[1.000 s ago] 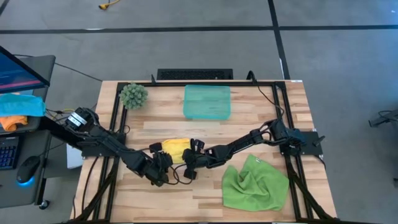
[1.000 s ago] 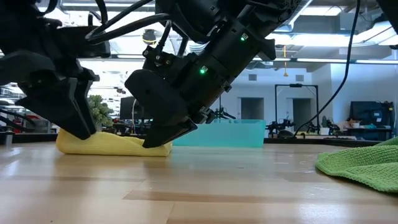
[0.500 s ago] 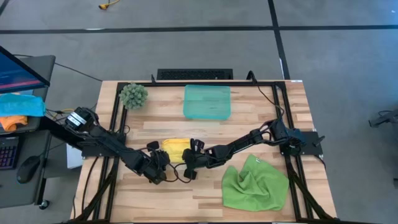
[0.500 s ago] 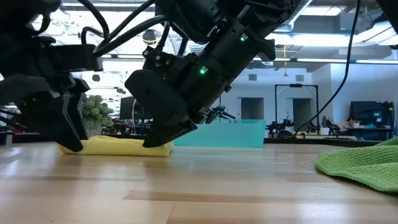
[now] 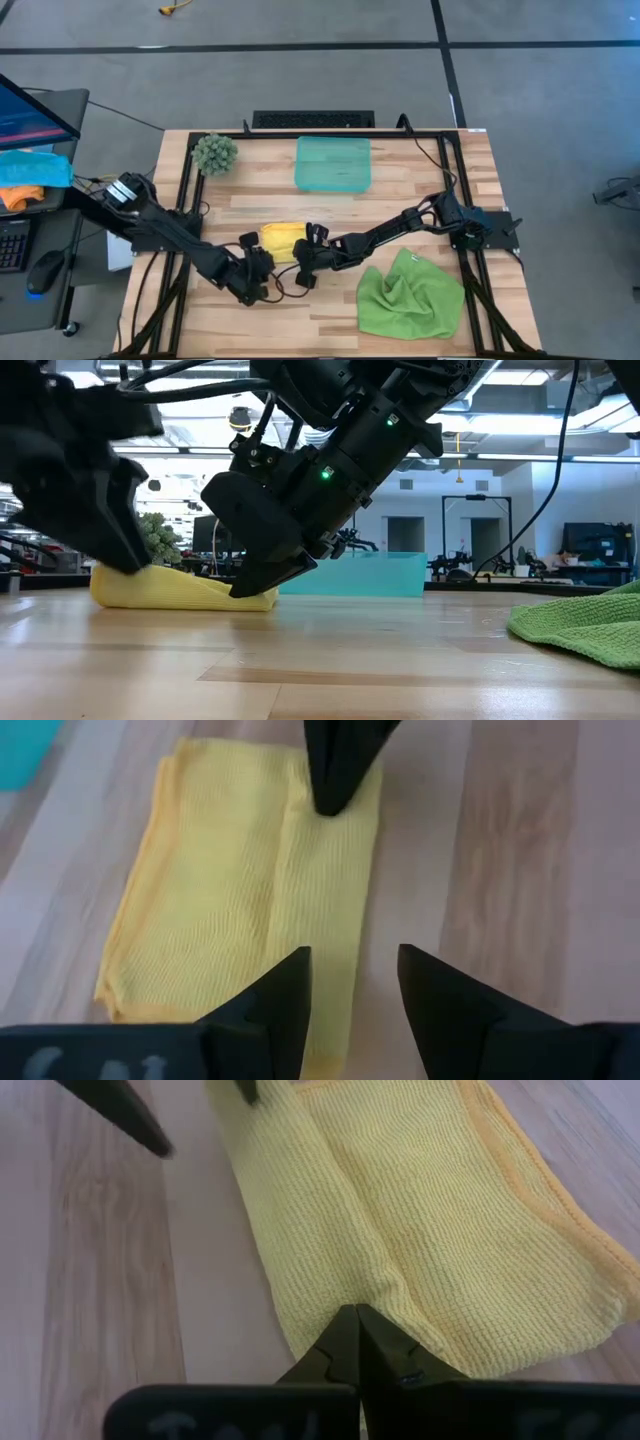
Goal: Roll microfiber towels into tight, uniform cylinder then place into a basket
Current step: Roll the yellow microfiber cloth
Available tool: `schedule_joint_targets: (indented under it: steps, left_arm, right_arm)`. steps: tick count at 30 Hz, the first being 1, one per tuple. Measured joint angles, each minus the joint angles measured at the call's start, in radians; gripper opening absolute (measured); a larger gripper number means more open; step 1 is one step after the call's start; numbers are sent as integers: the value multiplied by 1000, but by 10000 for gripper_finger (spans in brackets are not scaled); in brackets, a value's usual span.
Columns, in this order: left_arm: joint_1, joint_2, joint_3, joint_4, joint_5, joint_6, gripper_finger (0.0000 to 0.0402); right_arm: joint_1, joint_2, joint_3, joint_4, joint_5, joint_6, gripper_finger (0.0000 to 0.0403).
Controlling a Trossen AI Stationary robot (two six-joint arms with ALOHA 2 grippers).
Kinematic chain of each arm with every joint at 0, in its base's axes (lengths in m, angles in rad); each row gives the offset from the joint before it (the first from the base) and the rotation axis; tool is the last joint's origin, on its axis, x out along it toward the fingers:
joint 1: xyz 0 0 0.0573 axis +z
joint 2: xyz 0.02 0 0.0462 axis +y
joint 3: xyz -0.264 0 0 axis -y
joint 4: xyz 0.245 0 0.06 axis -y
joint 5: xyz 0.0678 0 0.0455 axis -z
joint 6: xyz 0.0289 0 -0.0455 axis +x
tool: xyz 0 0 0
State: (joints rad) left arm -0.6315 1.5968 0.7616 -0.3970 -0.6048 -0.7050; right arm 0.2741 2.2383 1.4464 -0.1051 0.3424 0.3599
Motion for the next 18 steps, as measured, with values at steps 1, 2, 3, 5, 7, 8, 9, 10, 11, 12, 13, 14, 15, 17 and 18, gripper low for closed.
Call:
schedule_joint_targets:
  steps: [1,2,3,5,7,8,9,10,11,12,13,14,15,17,18]
  left_arm:
    - [0,19,0,13,-1,11,144]
    - [0,39,0,18,-2,18,144]
    - [2,58,0,15,-5,21,144]
    - [7,91,0,11,-32,10,144]
    - [15,114,0,5,-63,-32,144]
    - [18,122,1,4,-65,-51,144]
    - [19,130,2,5,-67,-69,144]
    - [18,135,3,4,-68,-85,144]
    - [18,135,3,1,-63,-98,144]
    - [18,135,3,0,-54,-107,144]
    - [17,135,3,0,-48,-118,144]
    - [17,135,3,-1,-46,-125,144]
    - [17,133,3,-2,-42,-128,144]
    - [17,134,3,-2,-34,-128,144]
    - [17,135,3,-3,-29,-130,144]
  right_arm:
    - [0,0,0,-2,0,0,15]
    - [0,0,0,-2,-1,0,15]
    - [0,0,0,-2,-1,0,15]
    - [0,0,0,-3,-2,0,17]
    - [0,0,0,-3,-1,0,18]
    - [0,0,0,-5,-2,0,19]
    - [0,0,0,-5,-2,0,19]
    - [0,0,0,-5,-2,0,18]
    - [0,0,0,-5,-2,0,18]
    - [0,0,0,-5,-2,0,17]
    - [0,0,0,-6,-3,0,17]
    - [0,0,0,-6,-4,0,16]
    - [0,0,0,-6,-4,0,17]
    - [0,0,0,-6,-5,0,21]
    - [0,0,0,-6,-5,0,25]
